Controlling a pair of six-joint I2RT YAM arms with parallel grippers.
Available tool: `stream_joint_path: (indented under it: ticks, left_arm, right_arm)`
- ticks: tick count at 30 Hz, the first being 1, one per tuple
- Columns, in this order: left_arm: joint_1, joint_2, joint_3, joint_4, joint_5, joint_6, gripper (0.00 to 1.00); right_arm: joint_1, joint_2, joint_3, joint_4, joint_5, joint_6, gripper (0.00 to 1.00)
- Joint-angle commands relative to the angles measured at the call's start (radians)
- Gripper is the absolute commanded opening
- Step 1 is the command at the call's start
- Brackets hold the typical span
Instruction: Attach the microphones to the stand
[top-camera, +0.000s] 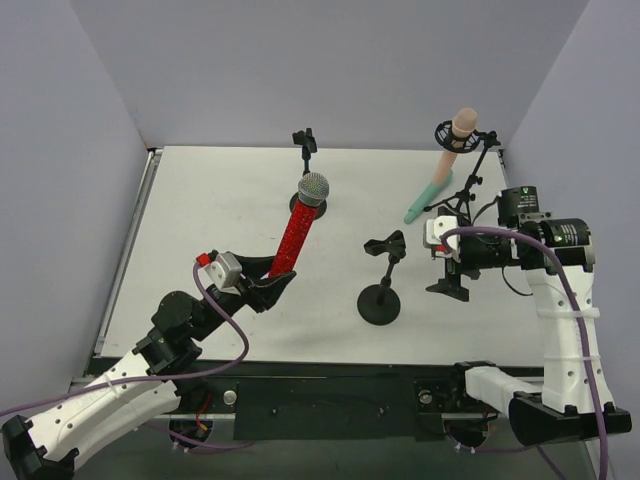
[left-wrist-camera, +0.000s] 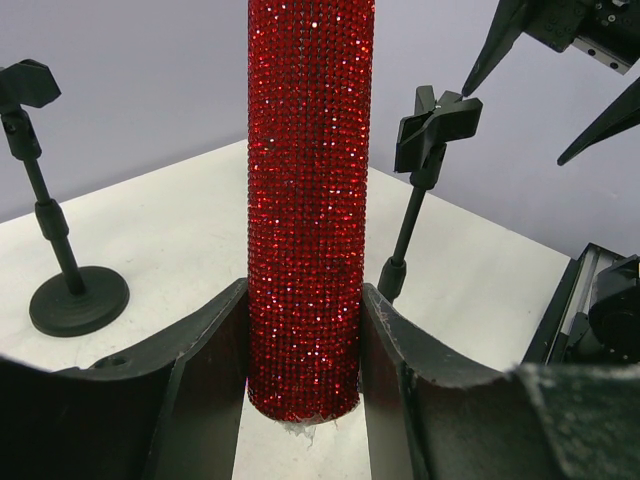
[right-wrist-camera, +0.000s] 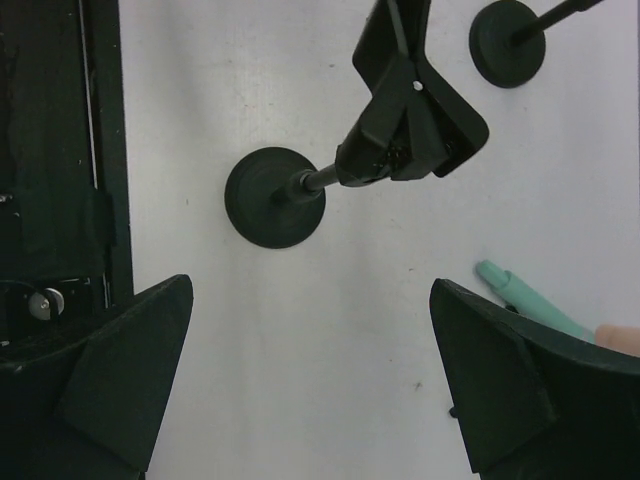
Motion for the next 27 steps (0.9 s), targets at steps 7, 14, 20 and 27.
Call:
stream_joint_path:
  ticks: [7, 14, 20, 27]
  left_arm:
    - [-0.005, -0.009, 0.017, 0.051, -0.001, 0.0, 0.0]
    - [-0.005, -0.009, 0.014, 0.053, 0.0, 0.0, 0.0]
    - [-0.005, -0.012, 0.011, 0.054, 0.0, 0.0, 0.0]
    - [-0.005, 0.003, 0.008, 0.068, 0.005, -0.008, 0.0]
  right_arm:
    - [0.073, 0.115, 0.083, -0.093, -0.033, 0.057, 1.0]
    - [0.155, 0.177, 0.108, -0.014, -0.001, 0.15, 1.0]
    - [0.175, 0.23, 0.16, -0.011, -0.005, 0.176, 0.98]
    - [0.203, 0.286, 0.201, -0.02, -0.015, 0.187, 0.93]
